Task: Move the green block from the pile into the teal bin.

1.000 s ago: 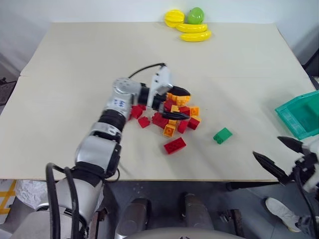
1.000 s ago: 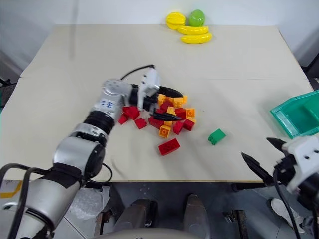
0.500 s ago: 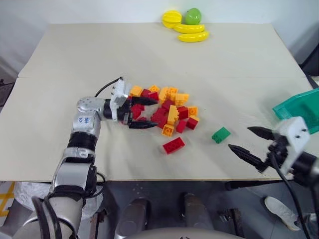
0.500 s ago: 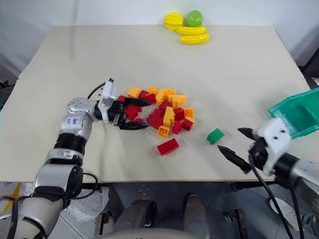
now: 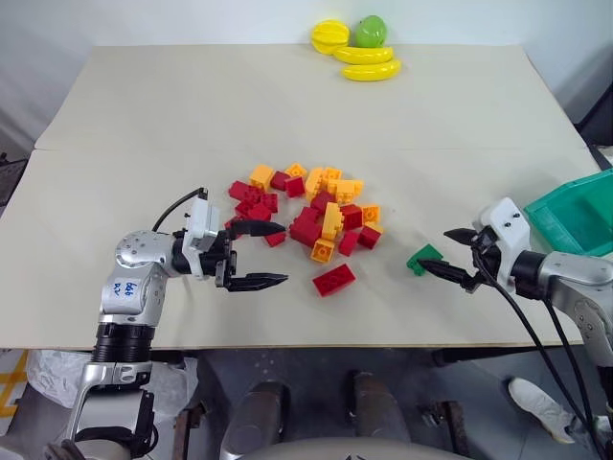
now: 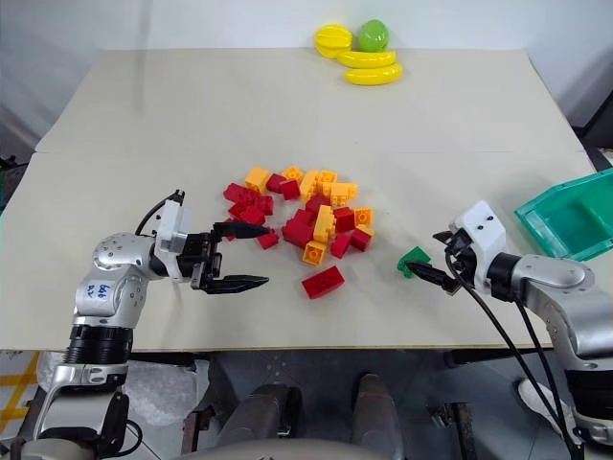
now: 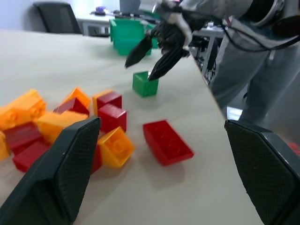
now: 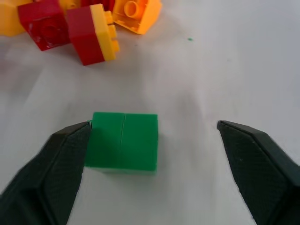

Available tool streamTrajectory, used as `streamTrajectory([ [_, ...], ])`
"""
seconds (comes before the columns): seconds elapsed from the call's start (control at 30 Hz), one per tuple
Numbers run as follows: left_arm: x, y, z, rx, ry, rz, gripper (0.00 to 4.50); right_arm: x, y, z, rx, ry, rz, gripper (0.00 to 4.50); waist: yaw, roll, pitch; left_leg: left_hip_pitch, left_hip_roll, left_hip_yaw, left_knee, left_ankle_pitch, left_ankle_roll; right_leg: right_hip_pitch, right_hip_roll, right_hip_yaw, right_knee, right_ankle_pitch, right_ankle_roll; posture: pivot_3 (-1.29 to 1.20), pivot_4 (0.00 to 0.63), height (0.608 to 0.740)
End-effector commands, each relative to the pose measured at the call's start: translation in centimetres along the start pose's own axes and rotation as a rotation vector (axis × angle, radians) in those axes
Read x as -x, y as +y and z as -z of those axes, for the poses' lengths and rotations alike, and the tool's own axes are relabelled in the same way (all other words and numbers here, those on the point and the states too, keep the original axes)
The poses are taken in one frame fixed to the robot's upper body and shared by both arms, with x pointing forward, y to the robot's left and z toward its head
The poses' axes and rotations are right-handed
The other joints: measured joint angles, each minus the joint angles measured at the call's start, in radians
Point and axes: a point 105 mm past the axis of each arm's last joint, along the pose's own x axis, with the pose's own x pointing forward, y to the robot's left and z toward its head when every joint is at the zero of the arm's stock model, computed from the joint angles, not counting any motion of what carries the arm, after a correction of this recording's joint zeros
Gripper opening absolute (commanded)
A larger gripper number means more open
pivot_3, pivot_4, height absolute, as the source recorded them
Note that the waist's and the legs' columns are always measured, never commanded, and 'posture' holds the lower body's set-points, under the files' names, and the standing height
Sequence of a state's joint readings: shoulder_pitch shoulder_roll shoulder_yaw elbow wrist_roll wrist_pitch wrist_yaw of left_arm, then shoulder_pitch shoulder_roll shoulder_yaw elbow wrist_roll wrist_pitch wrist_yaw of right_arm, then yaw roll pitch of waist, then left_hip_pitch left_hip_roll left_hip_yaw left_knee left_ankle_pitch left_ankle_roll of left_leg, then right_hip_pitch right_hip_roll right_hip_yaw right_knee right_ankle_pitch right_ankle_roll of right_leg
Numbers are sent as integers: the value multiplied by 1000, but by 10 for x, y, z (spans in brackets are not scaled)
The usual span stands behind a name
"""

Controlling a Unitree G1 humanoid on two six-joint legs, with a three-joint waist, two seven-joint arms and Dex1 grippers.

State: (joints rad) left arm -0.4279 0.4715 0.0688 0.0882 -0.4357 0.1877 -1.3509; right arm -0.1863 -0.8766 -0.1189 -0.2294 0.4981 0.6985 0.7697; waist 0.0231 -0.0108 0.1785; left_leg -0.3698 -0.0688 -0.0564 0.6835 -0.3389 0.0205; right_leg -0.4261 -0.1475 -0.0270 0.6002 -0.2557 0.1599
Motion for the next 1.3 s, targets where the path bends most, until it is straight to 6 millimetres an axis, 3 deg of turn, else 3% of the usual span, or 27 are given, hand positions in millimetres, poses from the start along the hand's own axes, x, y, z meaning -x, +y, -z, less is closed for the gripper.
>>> streamTrajectory([
  [0.03,0,-3,-10,-40,-37,-6,4500,-3,6,4,-23,13,-8,3318,0,0,0,0,0,0,0,0,0,0,0,0,0,0,0,0,150,740],
  [0.37,-1,-7,-9,-15,-29,-12,4500,0,24,-4,1,1,-29,47,1,0,0,0,0,0,0,0,0,0,0,1,-1,0,0,0,150,740],
  [0.47,-4,-5,-9,-18,-28,-15,4500,0,26,-9,32,-30,-39,18,2,1,0,0,-1,1,0,0,0,0,0,2,-1,0,0,0,150,740],
  [0.6,-7,0,-10,-25,-23,-17,4500,0,21,-12,68,-39,14,929,3,1,0,0,-1,1,0,0,0,0,0,1,-2,0,0,0,150,740],
  [0.87,-9,0,-11,-30,-26,-10,4500,-3,24,-14,91,-28,28,3551,2,1,0,-1,0,1,0,0,0,-1,0,1,-3,0,0,0,150,740],
  [1.17,-10,1,-10,-33,-24,-11,4500,-6,11,-18,119,-15,101,3551,1,1,0,-1,0,1,0,-1,0,-1,0,1,-4,0,0,0,150,740],
  [1.3,-14,1,-9,-32,-32,-9,4500,-20,0,-6,125,34,113,3551,0,1,0,-1,-1,2,-1,-1,0,-1,0,1,-4,0,0,0,150,740],
])
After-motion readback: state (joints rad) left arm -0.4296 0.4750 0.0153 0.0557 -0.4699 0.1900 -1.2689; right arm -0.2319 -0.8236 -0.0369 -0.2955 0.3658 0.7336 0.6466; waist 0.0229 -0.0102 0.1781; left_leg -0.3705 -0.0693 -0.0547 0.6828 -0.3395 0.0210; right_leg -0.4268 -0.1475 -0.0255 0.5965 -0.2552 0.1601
